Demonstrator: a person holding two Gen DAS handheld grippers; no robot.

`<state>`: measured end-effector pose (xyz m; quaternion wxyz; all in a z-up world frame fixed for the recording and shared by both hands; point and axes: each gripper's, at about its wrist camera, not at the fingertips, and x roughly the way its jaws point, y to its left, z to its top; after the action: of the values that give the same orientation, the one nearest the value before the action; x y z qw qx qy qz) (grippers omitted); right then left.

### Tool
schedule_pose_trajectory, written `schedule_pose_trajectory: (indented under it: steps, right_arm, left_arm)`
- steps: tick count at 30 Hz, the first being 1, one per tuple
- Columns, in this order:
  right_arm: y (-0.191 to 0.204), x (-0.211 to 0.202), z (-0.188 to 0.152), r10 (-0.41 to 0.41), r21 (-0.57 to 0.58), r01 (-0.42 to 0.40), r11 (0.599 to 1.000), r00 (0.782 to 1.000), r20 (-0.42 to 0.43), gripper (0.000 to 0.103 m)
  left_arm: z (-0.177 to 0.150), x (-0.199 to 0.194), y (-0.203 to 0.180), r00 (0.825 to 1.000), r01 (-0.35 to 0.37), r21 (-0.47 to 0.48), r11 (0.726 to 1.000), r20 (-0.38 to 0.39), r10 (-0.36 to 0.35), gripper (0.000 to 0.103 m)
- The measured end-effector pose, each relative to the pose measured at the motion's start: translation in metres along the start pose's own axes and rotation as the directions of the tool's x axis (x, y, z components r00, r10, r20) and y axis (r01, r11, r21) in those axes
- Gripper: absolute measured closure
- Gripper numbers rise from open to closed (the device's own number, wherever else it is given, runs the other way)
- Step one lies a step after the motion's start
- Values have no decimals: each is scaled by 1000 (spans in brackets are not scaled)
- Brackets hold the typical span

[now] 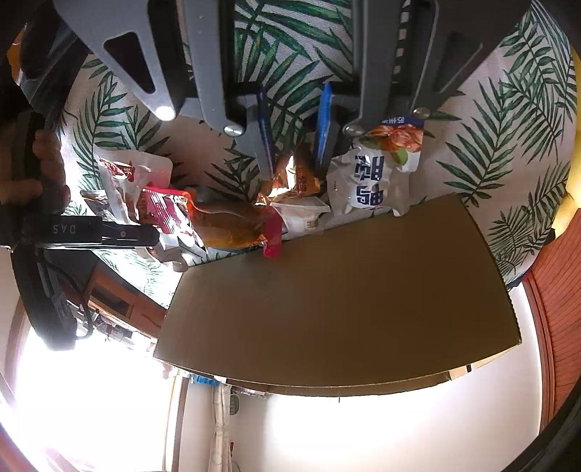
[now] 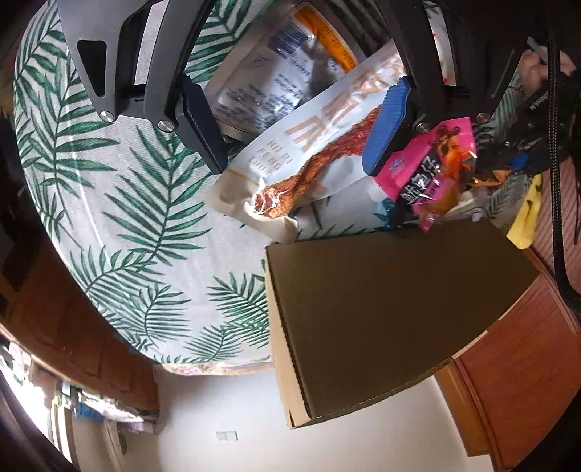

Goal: Organize snacks
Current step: 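Close the right tool on the red-and-white spicy strip packet and lift it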

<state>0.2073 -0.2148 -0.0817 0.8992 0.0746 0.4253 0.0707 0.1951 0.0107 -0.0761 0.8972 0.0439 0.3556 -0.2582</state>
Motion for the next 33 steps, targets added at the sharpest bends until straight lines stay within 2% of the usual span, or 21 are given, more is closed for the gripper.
schedule_pose_trajectory:
  steps: [5, 8, 10, 12, 16, 17, 18, 20, 21, 33]
  right_arm:
    - [10, 8, 6, -19, -24, 18, 1000, 999, -26, 25]
    - [13, 11, 8, -50, -40, 49, 998, 998, -23, 33]
    - [13, 10, 8, -52, -40, 52, 998, 998, -20, 41]
    - [7, 6, 9, -41, -19, 41, 999, 999, -12, 60]
    - [0, 3, 12, 2, 15, -2, 1000, 1000, -8, 71]
    - [0, -1, 12, 2, 22, -2, 1000, 1000, 8, 79]
    - [0, -5, 13, 5, 31, -6, 1000, 1000, 17, 83]
    - [-1, -12, 14, 38, 47, -39, 998, 999, 32, 85]
    - [0, -13, 14, 43, 42, -44, 998, 998, 35, 103]
    - [-4, -31, 15, 82, 67, -87, 994, 994, 78, 103]
  left_arm:
    - [1, -1, -2, 1000, 3, 1, 1000, 1, -3, 84]
    - [1, -1, -2, 1000, 4, 1, 1000, 5, -4, 84]
    - [1, -2, -3, 1000, 6, 4, 1000, 11, -6, 84]
    - [0, -4, -3, 1000, 7, 5, 1000, 16, -7, 84]
    - [0, -4, -3, 1000, 8, 7, 1000, 13, -8, 84]
    - [0, -4, -3, 1000, 7, 6, 1000, 12, -7, 84]
    - [0, -4, -3, 1000, 6, 6, 1000, 10, -6, 84]
    - [0, -3, -3, 1000, 6, 8, 1000, 7, -6, 84]
    - [0, -2, -4, 1000, 6, 9, 1000, 5, -6, 84]
    - [-3, -12, -8, 1000, 1, 27, 1000, 13, -1, 85]
